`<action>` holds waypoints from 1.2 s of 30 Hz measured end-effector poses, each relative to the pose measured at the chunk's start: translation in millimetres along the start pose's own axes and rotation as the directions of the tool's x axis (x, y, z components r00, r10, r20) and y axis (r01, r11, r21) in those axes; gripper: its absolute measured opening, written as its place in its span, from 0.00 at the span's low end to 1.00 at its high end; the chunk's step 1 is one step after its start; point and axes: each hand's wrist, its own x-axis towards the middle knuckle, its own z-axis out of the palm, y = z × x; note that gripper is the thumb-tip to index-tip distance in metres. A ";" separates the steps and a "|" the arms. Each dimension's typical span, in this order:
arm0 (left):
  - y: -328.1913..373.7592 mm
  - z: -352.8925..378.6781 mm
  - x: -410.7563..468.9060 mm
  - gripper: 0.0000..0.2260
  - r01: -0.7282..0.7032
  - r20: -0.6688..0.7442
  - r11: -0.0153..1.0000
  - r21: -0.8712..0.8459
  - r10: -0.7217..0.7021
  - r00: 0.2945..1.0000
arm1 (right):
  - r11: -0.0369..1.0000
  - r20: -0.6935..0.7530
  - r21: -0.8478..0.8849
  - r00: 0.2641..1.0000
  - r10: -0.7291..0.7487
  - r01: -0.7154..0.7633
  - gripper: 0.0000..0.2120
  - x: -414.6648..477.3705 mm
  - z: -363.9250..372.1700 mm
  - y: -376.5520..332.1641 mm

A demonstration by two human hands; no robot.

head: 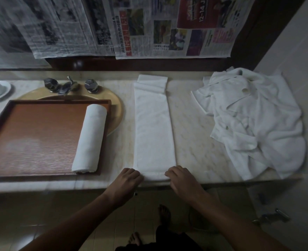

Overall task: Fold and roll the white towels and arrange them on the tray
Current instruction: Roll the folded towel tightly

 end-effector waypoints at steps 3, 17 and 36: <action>5.7 -6.3 -2.1 0.14 0.090 -0.079 0.986 -0.142 -0.102 0.992 | 0.994 0.014 0.088 0.998 0.066 -0.067 0.14 -1.6 -0.2 4.4; -17.0 -39.6 26.3 0.02 0.594 0.288 0.377 -0.711 -0.614 0.735 | 0.802 0.117 0.406 0.896 0.429 -0.437 0.11 21.5 -20.7 17.6; 18.7 1.7 11.1 0.20 0.180 -0.149 0.974 -0.137 -0.200 0.968 | 0.975 -0.069 0.042 0.973 0.221 -0.219 0.23 10.1 7.2 -15.6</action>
